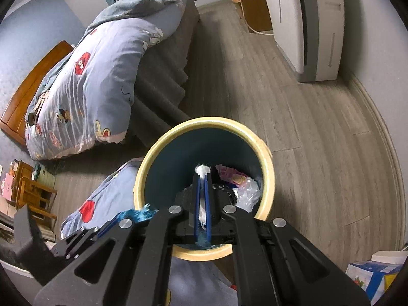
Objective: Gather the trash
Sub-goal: 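Carry the mask and tissue over the bin and open both grippers, then move both open grippers back to the cushion toward the medicine box and blister pack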
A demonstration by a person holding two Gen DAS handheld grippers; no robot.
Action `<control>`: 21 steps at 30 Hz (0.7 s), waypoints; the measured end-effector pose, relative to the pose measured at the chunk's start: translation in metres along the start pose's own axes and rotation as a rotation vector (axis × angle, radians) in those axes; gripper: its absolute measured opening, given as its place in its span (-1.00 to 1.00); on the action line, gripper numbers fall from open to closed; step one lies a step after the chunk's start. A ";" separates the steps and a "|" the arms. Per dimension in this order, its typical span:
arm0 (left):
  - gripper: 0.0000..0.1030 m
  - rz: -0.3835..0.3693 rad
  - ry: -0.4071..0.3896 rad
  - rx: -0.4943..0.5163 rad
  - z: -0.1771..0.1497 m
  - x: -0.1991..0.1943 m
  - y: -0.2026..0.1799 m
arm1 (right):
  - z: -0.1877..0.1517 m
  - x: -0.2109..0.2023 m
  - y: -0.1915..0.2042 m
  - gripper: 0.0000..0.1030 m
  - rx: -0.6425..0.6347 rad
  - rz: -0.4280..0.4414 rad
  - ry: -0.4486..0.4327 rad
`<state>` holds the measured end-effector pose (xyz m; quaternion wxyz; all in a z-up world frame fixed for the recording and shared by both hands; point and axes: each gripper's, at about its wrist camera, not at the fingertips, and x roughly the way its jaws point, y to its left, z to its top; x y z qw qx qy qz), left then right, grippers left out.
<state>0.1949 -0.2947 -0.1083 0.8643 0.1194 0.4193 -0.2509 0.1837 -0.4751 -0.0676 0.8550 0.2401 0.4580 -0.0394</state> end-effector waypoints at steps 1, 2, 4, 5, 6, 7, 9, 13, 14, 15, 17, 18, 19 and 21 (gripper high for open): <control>-0.58 -0.004 -0.001 -0.012 0.000 0.002 0.000 | 0.000 0.000 0.001 -0.92 0.000 -0.001 0.003; -0.40 -0.015 0.000 -0.029 0.001 0.003 0.001 | 0.000 0.000 0.001 -0.91 -0.005 -0.003 0.002; -0.20 -0.016 -0.001 -0.046 0.000 0.004 0.002 | 0.000 0.000 0.002 -0.78 -0.011 -0.009 -0.001; -0.12 -0.020 -0.003 -0.049 -0.001 0.003 0.002 | 0.001 -0.001 0.001 -0.56 -0.011 -0.010 -0.004; -0.06 -0.019 -0.002 -0.048 -0.002 0.004 0.002 | 0.001 -0.002 0.000 -0.30 -0.007 -0.014 -0.009; -0.04 -0.014 -0.002 -0.047 -0.002 0.003 0.002 | 0.001 -0.002 0.000 -0.20 -0.003 -0.017 -0.014; 0.00 -0.011 0.003 -0.050 -0.005 0.002 0.003 | 0.001 -0.003 0.000 0.05 -0.002 -0.022 -0.021; 0.55 0.016 -0.011 -0.064 -0.009 -0.010 0.009 | 0.001 -0.006 0.004 0.65 -0.013 -0.026 -0.032; 0.70 0.023 -0.018 -0.071 -0.010 -0.014 0.011 | 0.001 -0.007 0.005 0.79 -0.019 -0.029 -0.039; 0.77 0.032 -0.025 -0.078 -0.011 -0.020 0.013 | 0.001 -0.009 0.008 0.89 -0.027 -0.033 -0.047; 0.81 0.053 -0.034 -0.093 -0.013 -0.034 0.022 | 0.001 -0.013 0.014 0.89 -0.051 -0.053 -0.064; 0.82 0.062 -0.032 -0.096 -0.014 -0.039 0.026 | 0.001 -0.014 0.018 0.89 -0.067 -0.060 -0.065; 0.82 0.073 -0.030 -0.097 -0.016 -0.046 0.029 | 0.000 -0.014 0.021 0.89 -0.076 -0.065 -0.064; 0.83 0.100 -0.034 -0.094 -0.020 -0.060 0.037 | -0.002 -0.016 0.028 0.89 -0.091 -0.073 -0.064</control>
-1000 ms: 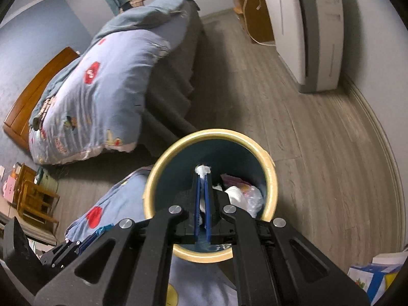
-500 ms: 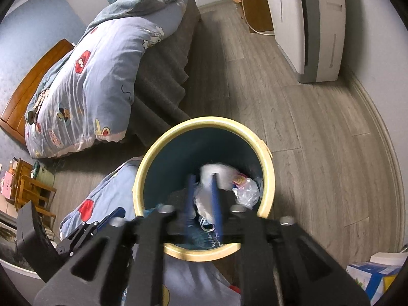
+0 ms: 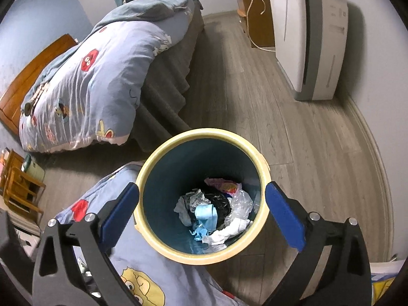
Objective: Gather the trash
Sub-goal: 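Move both open grippers back to the cushion toward the medicine box and blister pack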
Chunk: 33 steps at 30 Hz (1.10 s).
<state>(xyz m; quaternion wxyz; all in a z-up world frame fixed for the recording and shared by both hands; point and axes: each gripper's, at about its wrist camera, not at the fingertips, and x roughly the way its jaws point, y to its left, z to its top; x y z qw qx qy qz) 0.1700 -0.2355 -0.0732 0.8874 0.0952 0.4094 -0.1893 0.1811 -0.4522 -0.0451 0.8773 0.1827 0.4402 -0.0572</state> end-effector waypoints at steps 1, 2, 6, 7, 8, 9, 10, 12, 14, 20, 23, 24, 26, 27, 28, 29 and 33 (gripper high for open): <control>0.83 0.016 -0.004 0.002 0.000 -0.007 0.006 | -0.001 -0.002 0.004 0.89 -0.008 -0.002 -0.002; 0.84 0.035 -0.009 0.004 -0.003 -0.017 0.013 | -0.002 -0.004 0.008 0.89 -0.014 -0.002 -0.004; 0.85 0.090 -0.020 -0.004 -0.016 -0.053 0.040 | -0.007 -0.014 0.026 0.89 -0.054 -0.003 -0.021; 0.85 0.101 -0.023 -0.007 -0.021 -0.063 0.047 | -0.011 -0.017 0.034 0.89 -0.071 -0.001 -0.024; 0.85 0.109 -0.024 -0.009 -0.024 -0.070 0.052 | -0.014 -0.019 0.040 0.89 -0.085 0.001 -0.025; 0.86 0.119 -0.026 -0.012 -0.029 -0.079 0.059 | -0.016 -0.020 0.044 0.89 -0.096 0.000 -0.024; 0.86 0.132 -0.025 -0.018 -0.035 -0.089 0.066 | -0.020 -0.021 0.051 0.89 -0.116 -0.006 -0.018; 0.86 0.146 -0.027 -0.032 -0.045 -0.103 0.077 | -0.028 -0.024 0.062 0.89 -0.141 -0.007 -0.011; 0.87 0.162 -0.030 -0.048 -0.058 -0.118 0.088 | -0.034 -0.027 0.071 0.89 -0.152 -0.001 -0.007; 0.88 0.198 -0.041 -0.101 -0.090 -0.146 0.117 | -0.058 -0.035 0.105 0.89 -0.182 0.038 0.016; 0.88 0.208 -0.037 -0.116 -0.103 -0.149 0.128 | -0.073 -0.036 0.121 0.89 -0.213 0.043 0.036; 0.88 0.215 -0.034 -0.114 -0.108 -0.149 0.131 | -0.080 -0.035 0.125 0.89 -0.222 0.043 0.048; 0.88 0.219 -0.019 -0.110 -0.120 -0.147 0.138 | -0.090 -0.032 0.131 0.89 -0.226 0.046 0.071; 0.88 0.220 -0.008 -0.110 -0.124 -0.145 0.141 | -0.096 -0.030 0.134 0.89 -0.226 0.052 0.084; 0.88 0.222 0.002 -0.113 -0.129 -0.143 0.145 | -0.105 -0.026 0.138 0.89 -0.229 0.054 0.104; 0.88 0.221 0.017 -0.118 -0.135 -0.139 0.150 | -0.111 -0.023 0.141 0.89 -0.235 0.051 0.116; 0.88 0.211 0.076 -0.136 -0.156 -0.124 0.161 | -0.139 -0.011 0.151 0.89 -0.274 0.023 0.168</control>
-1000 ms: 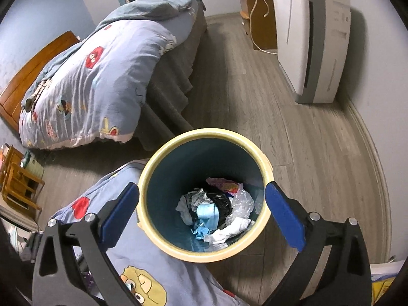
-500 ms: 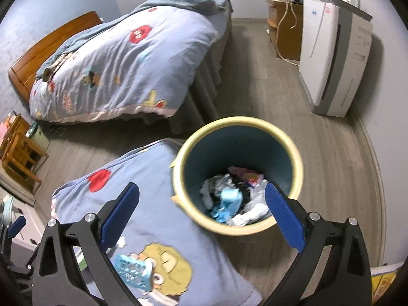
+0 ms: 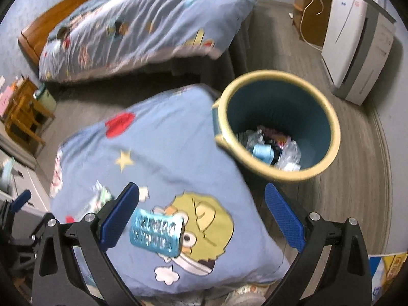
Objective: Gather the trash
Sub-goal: 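Move both open grippers back to the cushion toward the medicine box and blister pack, then grasp the green medicine box with the left gripper while the right grasps the blue blister pack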
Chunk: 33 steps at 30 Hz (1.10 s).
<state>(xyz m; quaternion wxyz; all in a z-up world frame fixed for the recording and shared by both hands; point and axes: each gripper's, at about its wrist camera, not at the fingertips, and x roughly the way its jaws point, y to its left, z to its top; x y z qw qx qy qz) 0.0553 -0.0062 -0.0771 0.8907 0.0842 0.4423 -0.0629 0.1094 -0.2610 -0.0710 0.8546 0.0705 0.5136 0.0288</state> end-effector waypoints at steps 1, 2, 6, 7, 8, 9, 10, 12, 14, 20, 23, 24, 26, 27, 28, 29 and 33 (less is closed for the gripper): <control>0.88 -0.003 0.020 -0.002 -0.004 0.006 0.001 | -0.003 0.003 0.002 0.89 0.000 0.000 0.008; 0.88 -0.005 0.033 -0.001 -0.008 0.010 0.001 | -0.007 0.006 0.005 0.89 0.003 0.004 0.019; 0.88 0.004 0.079 0.053 -0.018 0.027 -0.008 | -0.019 0.017 0.013 0.89 0.007 0.020 0.054; 0.88 0.001 0.092 0.075 -0.020 0.031 -0.012 | -0.020 0.018 0.016 0.89 0.001 0.018 0.058; 0.88 -0.004 0.100 0.088 -0.022 0.033 -0.016 | -0.022 0.020 0.018 0.89 -0.006 0.015 0.061; 0.88 -0.009 0.108 0.100 -0.024 0.036 -0.019 | -0.023 0.021 0.020 0.89 -0.014 0.013 0.065; 0.88 -0.014 0.117 0.112 -0.024 0.039 -0.022 | -0.023 0.023 0.022 0.89 -0.024 0.010 0.069; 0.85 -0.011 0.132 0.140 -0.026 0.045 -0.028 | -0.022 0.026 0.022 0.89 -0.033 -0.001 0.070; 0.83 -0.009 0.147 0.161 -0.028 0.051 -0.033 | -0.023 0.030 0.021 0.89 -0.033 -0.006 0.077; 0.36 0.001 0.215 0.212 -0.034 0.070 -0.040 | -0.023 0.040 0.019 0.89 -0.036 -0.006 0.098; 0.12 0.014 0.245 0.234 -0.037 0.075 -0.040 | -0.024 0.044 0.021 0.89 -0.060 -0.004 0.109; -0.07 0.013 0.250 0.235 -0.037 0.076 -0.040 | -0.026 0.047 0.023 0.89 -0.078 -0.004 0.120; -0.19 0.013 0.244 0.226 -0.035 0.074 -0.036 | -0.030 0.054 0.030 0.89 -0.129 -0.006 0.150; -0.28 0.006 0.233 0.213 -0.033 0.071 -0.034 | -0.032 0.057 0.033 0.89 -0.154 -0.009 0.162; -0.33 0.002 0.221 0.199 -0.030 0.068 -0.031 | -0.036 0.062 0.038 0.89 -0.196 -0.011 0.180; -0.46 -0.001 0.208 0.179 -0.026 0.064 -0.027 | -0.040 0.067 0.043 0.89 -0.233 -0.012 0.193; -0.59 -0.029 0.198 0.092 -0.018 0.058 -0.010 | -0.054 0.079 0.065 0.88 -0.391 0.006 0.223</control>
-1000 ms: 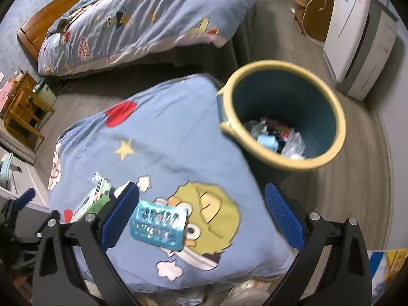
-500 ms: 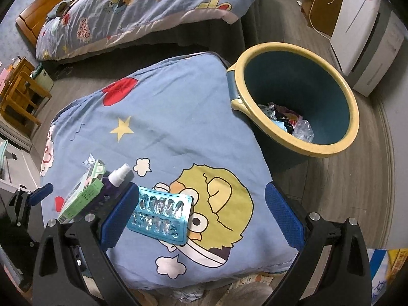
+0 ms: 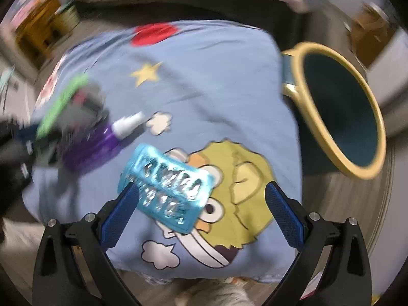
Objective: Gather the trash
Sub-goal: 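Grasp the green medicine box with the left gripper while the right grasps the blue blister pack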
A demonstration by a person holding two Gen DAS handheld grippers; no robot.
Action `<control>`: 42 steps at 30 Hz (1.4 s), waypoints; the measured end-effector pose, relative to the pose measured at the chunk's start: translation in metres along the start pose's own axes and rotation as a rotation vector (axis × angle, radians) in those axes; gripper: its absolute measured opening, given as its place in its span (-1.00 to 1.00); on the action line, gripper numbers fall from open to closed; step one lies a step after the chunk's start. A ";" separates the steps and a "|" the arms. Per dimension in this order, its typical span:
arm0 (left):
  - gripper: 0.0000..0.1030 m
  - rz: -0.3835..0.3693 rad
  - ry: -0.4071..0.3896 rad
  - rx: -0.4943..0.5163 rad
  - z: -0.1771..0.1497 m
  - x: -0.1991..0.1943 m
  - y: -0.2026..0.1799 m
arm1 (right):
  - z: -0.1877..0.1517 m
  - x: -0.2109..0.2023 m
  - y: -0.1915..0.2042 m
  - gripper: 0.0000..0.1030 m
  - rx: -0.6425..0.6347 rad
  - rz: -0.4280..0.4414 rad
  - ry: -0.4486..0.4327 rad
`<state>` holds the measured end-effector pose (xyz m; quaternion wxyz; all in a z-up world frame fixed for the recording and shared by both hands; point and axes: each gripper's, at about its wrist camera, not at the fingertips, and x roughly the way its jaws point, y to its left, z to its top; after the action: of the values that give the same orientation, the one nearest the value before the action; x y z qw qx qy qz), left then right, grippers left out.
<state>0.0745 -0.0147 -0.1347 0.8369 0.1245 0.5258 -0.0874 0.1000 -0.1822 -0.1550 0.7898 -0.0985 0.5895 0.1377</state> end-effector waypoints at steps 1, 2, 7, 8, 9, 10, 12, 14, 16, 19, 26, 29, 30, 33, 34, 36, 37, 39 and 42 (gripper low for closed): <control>-0.60 -0.003 -0.001 -0.017 0.000 -0.001 0.004 | -0.001 0.003 0.007 0.88 -0.042 -0.001 0.006; -0.60 -0.005 -0.002 -0.029 0.001 -0.001 0.008 | -0.003 0.007 0.014 0.88 -0.085 -0.003 0.015; -0.60 -0.018 -0.017 -0.084 0.004 -0.008 0.020 | -0.013 0.027 0.047 0.88 -0.298 -0.052 0.045; -0.60 -0.027 -0.021 -0.099 0.005 -0.009 0.023 | -0.014 0.031 0.051 0.88 -0.326 -0.058 0.051; -0.60 -0.032 -0.023 -0.107 0.005 -0.009 0.025 | -0.016 0.035 0.055 0.88 -0.353 -0.066 0.057; -0.60 -0.038 -0.022 -0.116 0.006 -0.009 0.027 | -0.018 0.040 0.058 0.89 -0.379 -0.074 0.063; -0.60 -0.041 -0.021 -0.118 0.006 -0.009 0.027 | -0.014 0.041 0.056 0.88 -0.368 -0.052 0.038; -0.60 -0.048 -0.022 -0.119 0.006 -0.009 0.027 | -0.010 0.044 0.053 0.88 -0.342 -0.029 0.034; -0.60 -0.056 -0.026 -0.124 0.007 -0.010 0.027 | -0.004 0.049 0.047 0.88 -0.305 0.019 0.047; -0.60 -0.061 -0.029 -0.123 0.009 -0.010 0.028 | 0.003 0.051 0.036 0.78 -0.241 0.057 0.047; -0.60 -0.072 -0.034 -0.138 0.014 -0.009 0.030 | 0.014 0.047 0.016 0.40 -0.111 0.092 0.038; -0.60 -0.076 -0.039 -0.138 0.015 -0.010 0.029 | 0.017 0.044 0.010 0.38 -0.093 0.096 0.022; -0.60 -0.077 -0.040 -0.138 0.014 -0.011 0.029 | 0.017 0.042 0.008 0.37 -0.090 0.093 0.019; -0.60 -0.073 -0.043 -0.131 0.014 -0.012 0.028 | 0.019 0.034 0.001 0.37 -0.059 0.116 0.002; -0.60 -0.072 -0.045 -0.130 0.014 -0.013 0.028 | 0.018 0.032 -0.001 0.37 -0.048 0.125 -0.003; -0.60 -0.074 -0.050 -0.128 0.015 -0.014 0.029 | 0.015 0.026 -0.004 0.37 -0.021 0.133 -0.018; -0.60 -0.076 -0.055 -0.129 0.015 -0.016 0.029 | 0.014 0.021 -0.007 0.37 -0.013 0.126 -0.031; -0.60 -0.080 -0.065 -0.131 0.017 -0.019 0.029 | 0.016 0.008 -0.009 0.37 -0.001 0.116 -0.053; -0.60 -0.080 -0.092 -0.130 0.024 -0.027 0.028 | 0.022 -0.012 -0.014 0.37 0.006 0.103 -0.086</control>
<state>0.0916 0.0052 -0.0967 0.8623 0.0446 0.4960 -0.0918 0.1216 -0.1896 -0.1369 0.8064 -0.0596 0.5600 0.1804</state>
